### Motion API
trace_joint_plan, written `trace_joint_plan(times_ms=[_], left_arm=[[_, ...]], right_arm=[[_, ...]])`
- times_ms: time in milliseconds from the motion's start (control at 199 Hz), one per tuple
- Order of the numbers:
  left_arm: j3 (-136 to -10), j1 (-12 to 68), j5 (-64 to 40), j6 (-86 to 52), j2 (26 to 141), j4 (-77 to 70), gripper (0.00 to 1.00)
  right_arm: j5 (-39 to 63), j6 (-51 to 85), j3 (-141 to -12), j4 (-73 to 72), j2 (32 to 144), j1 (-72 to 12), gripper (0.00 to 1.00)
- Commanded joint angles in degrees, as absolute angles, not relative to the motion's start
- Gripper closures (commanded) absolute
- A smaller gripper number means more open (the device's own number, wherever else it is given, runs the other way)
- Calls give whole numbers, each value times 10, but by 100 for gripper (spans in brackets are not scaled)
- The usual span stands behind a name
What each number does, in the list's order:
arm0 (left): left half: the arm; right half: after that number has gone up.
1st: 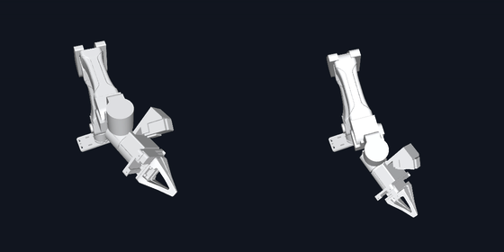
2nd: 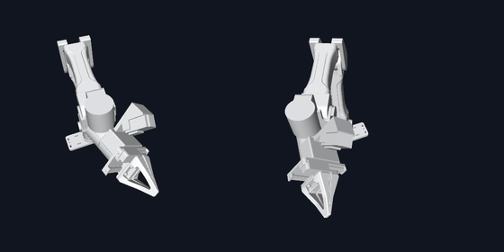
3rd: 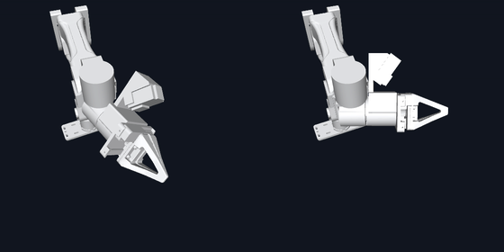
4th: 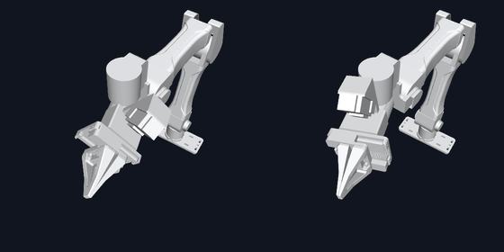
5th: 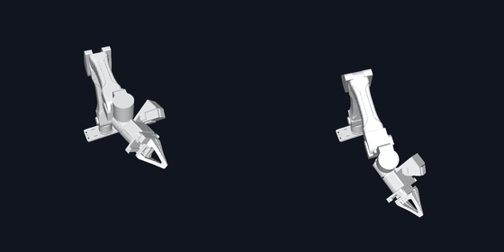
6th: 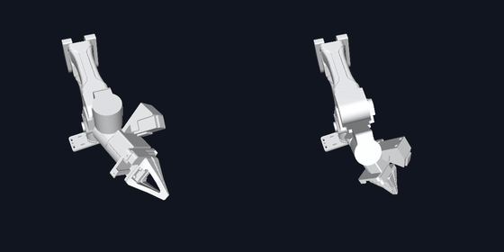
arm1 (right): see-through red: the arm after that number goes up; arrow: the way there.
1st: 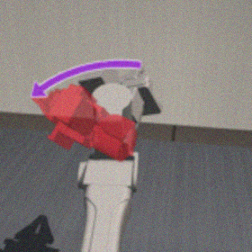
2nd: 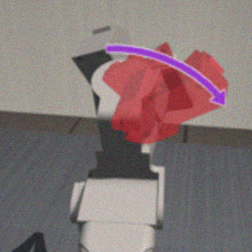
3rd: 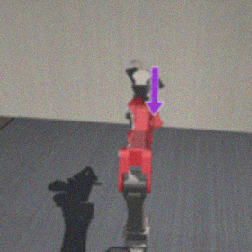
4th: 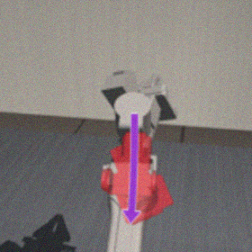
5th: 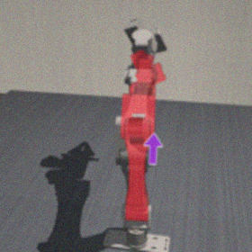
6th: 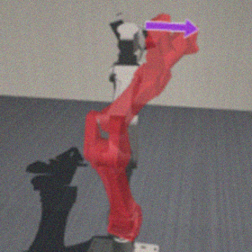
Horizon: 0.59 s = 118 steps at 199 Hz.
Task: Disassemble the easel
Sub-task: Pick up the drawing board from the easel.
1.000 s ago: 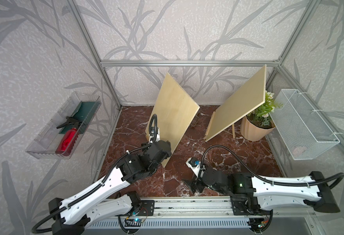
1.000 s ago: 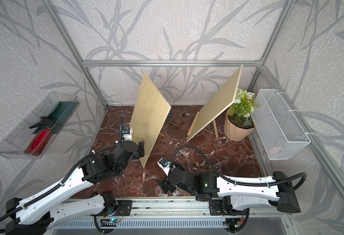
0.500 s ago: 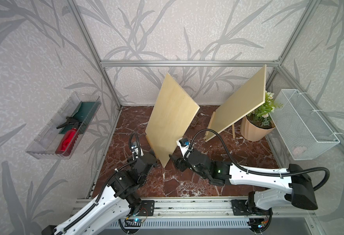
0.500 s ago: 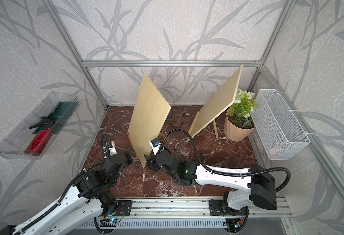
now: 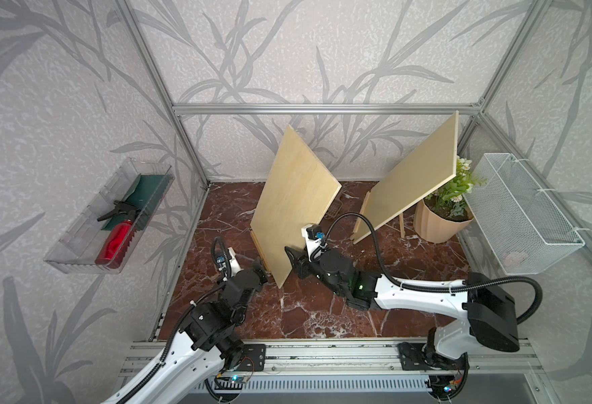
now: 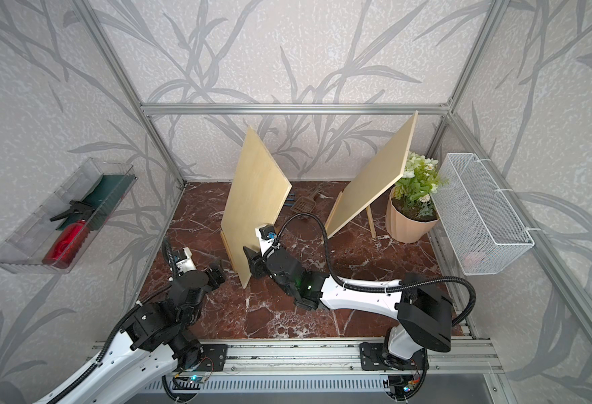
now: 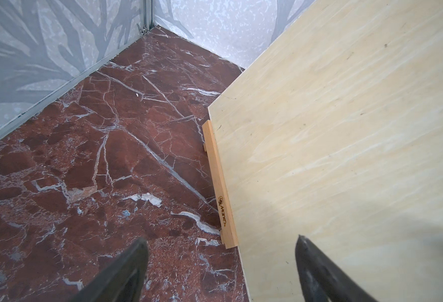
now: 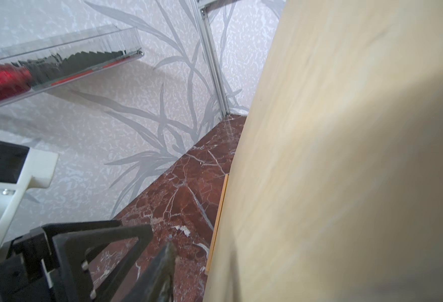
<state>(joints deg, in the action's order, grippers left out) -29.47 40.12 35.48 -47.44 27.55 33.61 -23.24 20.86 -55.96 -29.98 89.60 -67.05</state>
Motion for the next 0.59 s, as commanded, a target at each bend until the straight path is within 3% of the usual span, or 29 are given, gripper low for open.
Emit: trace_joint_plan(times_ms=[0,532,587], left_arm=[[-288,398,363,-493,273,329,13],[-277,398,364,-502,265,323,13],[-278,398,363,-501,266,322,13]], right_arm=[[-256,180,-554,-404,905,-668,48],[-290,134,-541,-555,948,-659,54],[-284,129,-540,-576,955,-656,59]])
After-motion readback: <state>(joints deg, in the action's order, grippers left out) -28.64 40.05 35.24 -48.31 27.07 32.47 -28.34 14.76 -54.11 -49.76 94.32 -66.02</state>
